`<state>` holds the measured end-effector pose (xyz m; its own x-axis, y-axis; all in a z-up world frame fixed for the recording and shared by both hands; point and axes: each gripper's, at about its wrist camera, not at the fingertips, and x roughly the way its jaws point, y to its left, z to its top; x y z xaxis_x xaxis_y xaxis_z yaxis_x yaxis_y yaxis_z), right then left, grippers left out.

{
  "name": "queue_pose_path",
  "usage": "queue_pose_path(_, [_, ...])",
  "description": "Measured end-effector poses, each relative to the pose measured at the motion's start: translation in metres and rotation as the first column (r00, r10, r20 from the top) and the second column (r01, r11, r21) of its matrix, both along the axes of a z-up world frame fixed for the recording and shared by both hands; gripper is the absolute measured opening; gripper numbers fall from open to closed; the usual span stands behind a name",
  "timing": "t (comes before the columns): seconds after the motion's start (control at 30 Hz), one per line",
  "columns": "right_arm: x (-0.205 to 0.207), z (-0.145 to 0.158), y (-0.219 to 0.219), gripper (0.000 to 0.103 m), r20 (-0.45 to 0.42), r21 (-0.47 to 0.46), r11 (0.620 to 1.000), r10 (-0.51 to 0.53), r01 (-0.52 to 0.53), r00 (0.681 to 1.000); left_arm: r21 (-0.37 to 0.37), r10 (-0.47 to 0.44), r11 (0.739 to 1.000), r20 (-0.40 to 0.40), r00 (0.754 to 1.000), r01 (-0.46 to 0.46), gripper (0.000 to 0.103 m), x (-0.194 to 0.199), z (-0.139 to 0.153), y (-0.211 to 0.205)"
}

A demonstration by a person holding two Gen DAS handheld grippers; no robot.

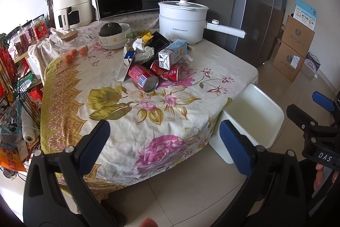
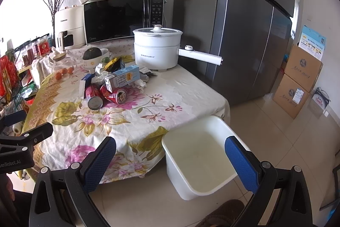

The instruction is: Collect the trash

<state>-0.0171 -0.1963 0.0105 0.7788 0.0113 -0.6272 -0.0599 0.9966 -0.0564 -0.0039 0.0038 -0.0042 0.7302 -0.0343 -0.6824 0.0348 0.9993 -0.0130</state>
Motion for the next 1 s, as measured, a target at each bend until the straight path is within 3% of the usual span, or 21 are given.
queue_pose_path(0.3, [0.004,0.002,-0.002,0.103,-0.005,-0.019,1.000,-0.006,0.006,1.000,0.001,-0.001,1.000,0.001,1.000,0.001,0.102,0.000,0.003,0.001])
queue_pose_path(0.7, [0.006,0.023,0.002,0.103,0.017,-0.129,0.991,0.019,-0.016,1.000,-0.027,0.030,0.999,-0.041,0.999,-0.031,0.102,0.010,-0.002,0.017])
queue_pose_path(0.87, [0.026,0.030,0.000,0.103,-0.072,-0.081,0.994,0.073,-0.079,0.995,-0.073,0.034,0.997,-0.062,0.997,-0.039,0.102,0.019,-0.004,0.030])
queue_pose_path(1.0, [0.057,0.026,0.004,0.103,-0.163,-0.099,0.989,0.096,-0.113,0.982,-0.059,0.027,0.998,-0.067,0.997,-0.031,0.103,0.034,-0.004,0.036])
